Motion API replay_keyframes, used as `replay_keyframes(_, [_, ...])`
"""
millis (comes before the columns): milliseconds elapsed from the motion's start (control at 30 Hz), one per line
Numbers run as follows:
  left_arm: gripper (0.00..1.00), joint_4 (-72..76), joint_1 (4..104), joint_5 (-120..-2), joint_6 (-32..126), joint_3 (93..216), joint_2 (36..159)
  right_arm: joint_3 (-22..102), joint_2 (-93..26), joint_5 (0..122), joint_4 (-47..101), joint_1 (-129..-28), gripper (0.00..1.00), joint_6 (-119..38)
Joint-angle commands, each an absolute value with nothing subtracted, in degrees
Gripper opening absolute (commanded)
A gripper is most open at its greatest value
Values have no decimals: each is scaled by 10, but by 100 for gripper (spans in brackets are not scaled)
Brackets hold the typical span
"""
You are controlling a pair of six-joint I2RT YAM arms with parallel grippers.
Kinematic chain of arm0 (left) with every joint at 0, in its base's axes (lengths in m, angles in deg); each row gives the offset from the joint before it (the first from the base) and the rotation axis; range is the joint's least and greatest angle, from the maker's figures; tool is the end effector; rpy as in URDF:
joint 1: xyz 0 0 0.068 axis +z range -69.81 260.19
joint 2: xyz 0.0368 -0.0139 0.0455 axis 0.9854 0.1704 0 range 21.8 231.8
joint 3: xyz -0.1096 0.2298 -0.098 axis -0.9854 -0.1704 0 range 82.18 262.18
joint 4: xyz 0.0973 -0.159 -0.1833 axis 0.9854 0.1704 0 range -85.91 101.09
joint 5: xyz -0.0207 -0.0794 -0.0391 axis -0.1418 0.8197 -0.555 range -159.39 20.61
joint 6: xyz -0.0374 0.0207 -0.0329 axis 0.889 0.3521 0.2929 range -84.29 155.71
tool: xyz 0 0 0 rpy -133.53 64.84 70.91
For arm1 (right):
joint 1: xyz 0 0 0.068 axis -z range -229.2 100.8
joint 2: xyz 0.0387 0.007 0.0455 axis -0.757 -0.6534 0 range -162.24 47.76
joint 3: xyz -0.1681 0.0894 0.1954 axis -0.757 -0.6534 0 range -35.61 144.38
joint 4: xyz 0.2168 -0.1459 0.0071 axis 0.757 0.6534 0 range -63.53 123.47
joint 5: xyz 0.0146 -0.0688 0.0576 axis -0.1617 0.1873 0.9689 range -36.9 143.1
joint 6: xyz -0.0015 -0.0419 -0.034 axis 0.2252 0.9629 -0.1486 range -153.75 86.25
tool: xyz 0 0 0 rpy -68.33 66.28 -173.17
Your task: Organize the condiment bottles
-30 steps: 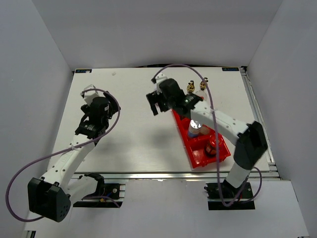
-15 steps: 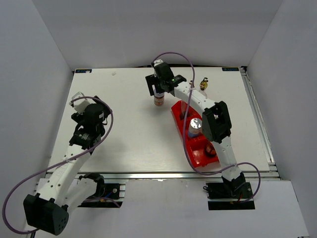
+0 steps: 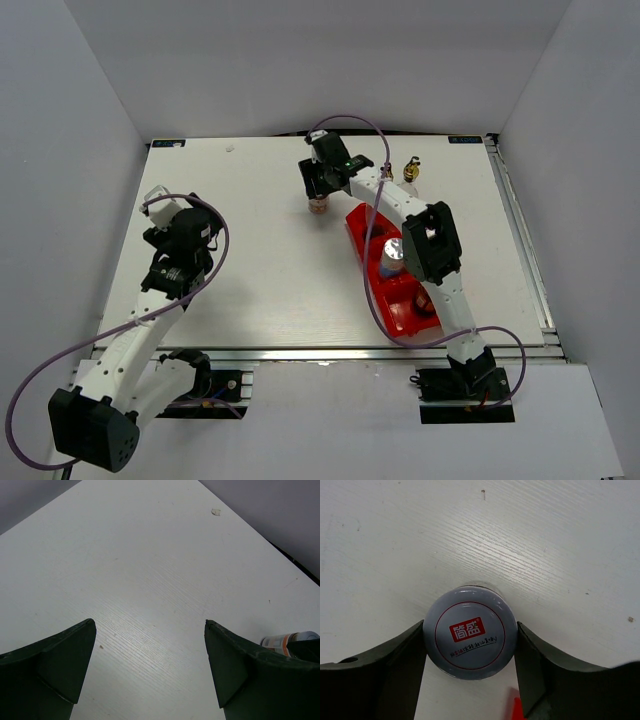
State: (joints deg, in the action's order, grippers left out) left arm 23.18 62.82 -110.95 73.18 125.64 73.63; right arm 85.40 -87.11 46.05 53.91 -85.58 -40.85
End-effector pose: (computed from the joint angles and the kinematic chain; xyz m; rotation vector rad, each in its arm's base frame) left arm 0.1952 -0.0364 0.2983 -0.7528 1.7711 0.1073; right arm 0.4379 0.3170 0.2281 -0.5187 2.2386 0.2538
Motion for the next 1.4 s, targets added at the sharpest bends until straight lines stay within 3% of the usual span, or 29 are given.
replay_keyframes(0, [98,232,631,-1118,731,1259,731,852,-850,489,520,-854,59,-404])
replay_keyframes(33, [98,231,631,-1118,731,1259,730,846,-843,492,518,-855,47,-403])
replay_keyframes(133, [98,232,630,-1113,729,1262,726,837,-822,511,525,-864,29,-382])
replay_keyframes(333, [98,233,631,-1103,731,1261,722,729,-700,504,508,-926,12,-340])
replay_keyframes(633, [98,222,631,-1070,732,1255,718,347,-406,520,397,-1031,10,-413])
replay_keyframes(833, [98,209,632,-1039,728,1249,721,203,-218,459,447,-1040,9,-479])
replay_keyframes(1100, [98,208,632,-1037,726,1245,722,183,-100,344,596,-1040,8,-546])
replay_keyframes(1367, [98,206,633,-1038,724,1243,718,164,-59,270,688,-1033,8,-608])
